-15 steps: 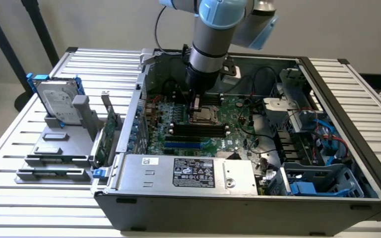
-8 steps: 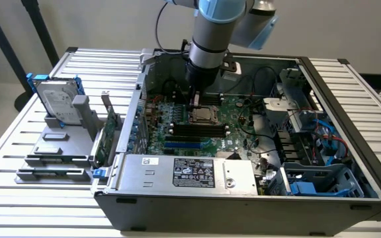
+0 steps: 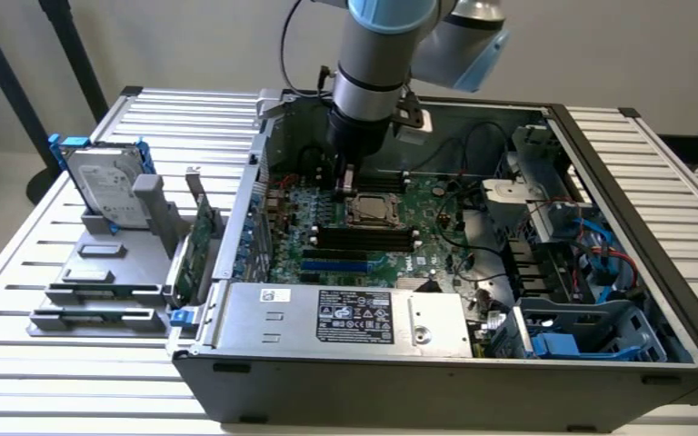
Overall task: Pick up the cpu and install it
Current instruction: 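Close the cpu cover, then install the first cpu locking lever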
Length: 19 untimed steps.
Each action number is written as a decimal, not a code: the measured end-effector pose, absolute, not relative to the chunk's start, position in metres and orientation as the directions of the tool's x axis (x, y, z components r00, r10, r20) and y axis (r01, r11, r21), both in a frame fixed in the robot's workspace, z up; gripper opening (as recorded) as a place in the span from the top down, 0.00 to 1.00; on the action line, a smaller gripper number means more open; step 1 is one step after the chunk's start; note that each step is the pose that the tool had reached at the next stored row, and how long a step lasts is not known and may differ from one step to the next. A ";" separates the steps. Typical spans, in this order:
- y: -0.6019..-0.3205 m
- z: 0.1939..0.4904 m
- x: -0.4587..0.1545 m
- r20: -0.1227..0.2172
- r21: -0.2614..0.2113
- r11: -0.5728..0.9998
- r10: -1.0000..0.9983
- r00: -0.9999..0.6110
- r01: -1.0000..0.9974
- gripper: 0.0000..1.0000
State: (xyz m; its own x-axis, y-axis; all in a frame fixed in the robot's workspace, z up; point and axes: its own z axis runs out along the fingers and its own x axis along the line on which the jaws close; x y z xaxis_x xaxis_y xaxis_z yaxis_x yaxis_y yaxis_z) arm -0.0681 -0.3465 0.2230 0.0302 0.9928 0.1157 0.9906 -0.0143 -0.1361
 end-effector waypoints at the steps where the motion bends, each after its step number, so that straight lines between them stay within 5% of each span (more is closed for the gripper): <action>1: -0.348 0.224 -0.070 0.116 -0.136 -0.014 0.993 0.030 0.991 0.89; 19: -0.351 0.227 -0.072 0.117 -0.136 -0.014 0.993 0.031 0.991 0.89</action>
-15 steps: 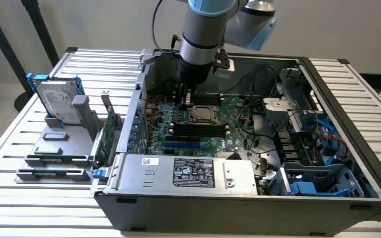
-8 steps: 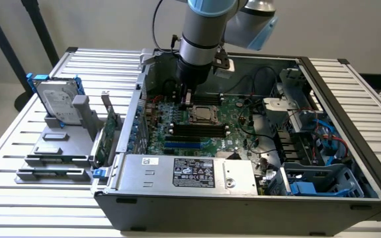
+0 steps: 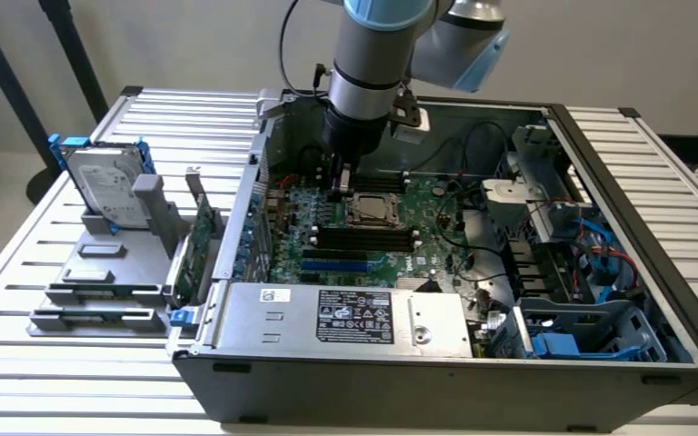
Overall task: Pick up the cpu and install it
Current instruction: 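Install the first cpu locking lever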
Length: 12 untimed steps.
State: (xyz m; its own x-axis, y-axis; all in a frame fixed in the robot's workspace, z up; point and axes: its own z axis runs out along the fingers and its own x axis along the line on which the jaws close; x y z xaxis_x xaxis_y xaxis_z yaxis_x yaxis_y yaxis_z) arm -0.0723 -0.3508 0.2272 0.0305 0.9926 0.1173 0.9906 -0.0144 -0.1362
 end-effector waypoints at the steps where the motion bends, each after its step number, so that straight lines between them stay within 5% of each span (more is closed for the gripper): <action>1: -0.351 0.227 -0.072 0.117 -0.136 -0.014 0.993 0.031 0.991 0.89; 12: -0.351 0.227 -0.078 0.120 -0.136 -0.040 0.991 0.056 0.990 0.89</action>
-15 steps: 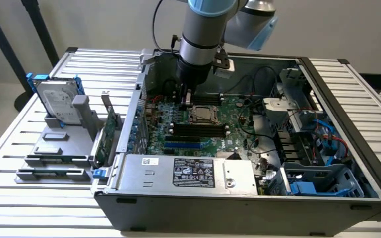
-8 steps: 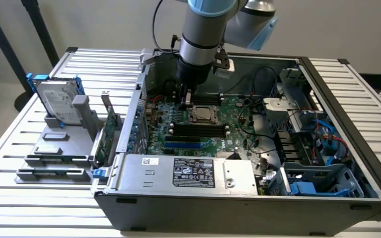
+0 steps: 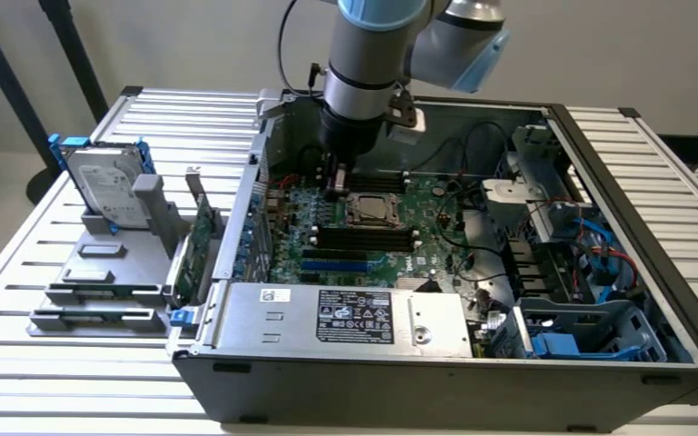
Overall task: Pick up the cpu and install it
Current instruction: 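Install the first cpu locking lever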
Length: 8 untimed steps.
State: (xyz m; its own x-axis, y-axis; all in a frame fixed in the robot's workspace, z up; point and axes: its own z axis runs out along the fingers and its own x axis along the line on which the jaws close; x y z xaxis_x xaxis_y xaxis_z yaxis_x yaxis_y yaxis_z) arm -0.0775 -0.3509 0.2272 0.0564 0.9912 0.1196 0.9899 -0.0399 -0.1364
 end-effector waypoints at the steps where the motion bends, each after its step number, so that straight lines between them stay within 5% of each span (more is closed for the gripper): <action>1: -0.351 0.227 -0.078 0.120 -0.136 -0.049 0.991 0.066 0.989 0.89; 8: -0.351 0.227 -0.080 0.120 -0.136 -0.135 0.981 0.152 0.981 0.89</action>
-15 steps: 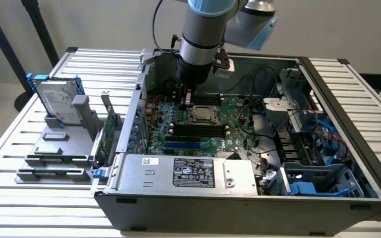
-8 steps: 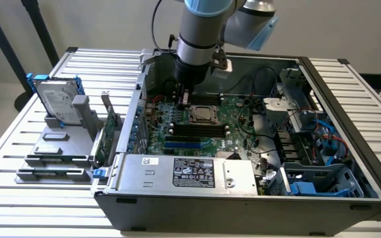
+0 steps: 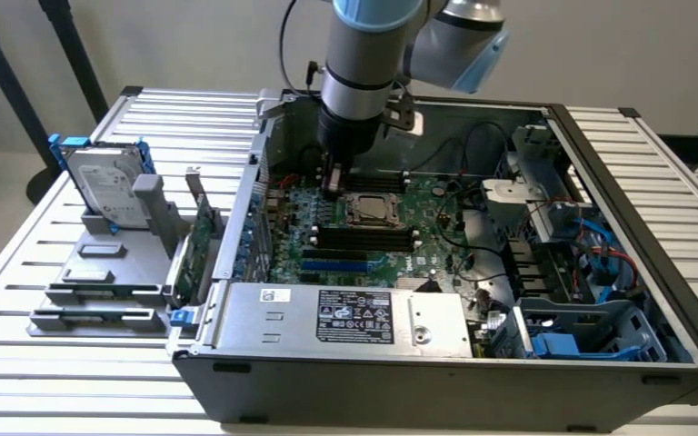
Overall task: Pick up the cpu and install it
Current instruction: 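Install the first cpu locking lever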
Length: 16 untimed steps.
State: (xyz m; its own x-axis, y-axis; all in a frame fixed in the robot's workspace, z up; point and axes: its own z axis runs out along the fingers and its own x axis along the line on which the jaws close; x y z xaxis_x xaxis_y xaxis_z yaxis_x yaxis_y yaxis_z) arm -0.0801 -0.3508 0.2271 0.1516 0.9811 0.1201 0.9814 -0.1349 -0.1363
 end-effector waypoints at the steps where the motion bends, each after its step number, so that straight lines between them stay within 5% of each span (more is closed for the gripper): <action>1: -0.351 0.227 -0.080 0.120 -0.136 -0.149 0.979 0.165 0.979 0.89; 16: -0.351 0.227 -0.082 0.119 -0.200 -0.261 0.950 0.288 0.944 0.89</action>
State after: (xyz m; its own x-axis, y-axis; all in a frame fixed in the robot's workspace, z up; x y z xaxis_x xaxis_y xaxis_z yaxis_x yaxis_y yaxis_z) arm -0.0822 -0.3508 0.2269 0.2883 0.9501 0.1189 0.9443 -0.2614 -0.2001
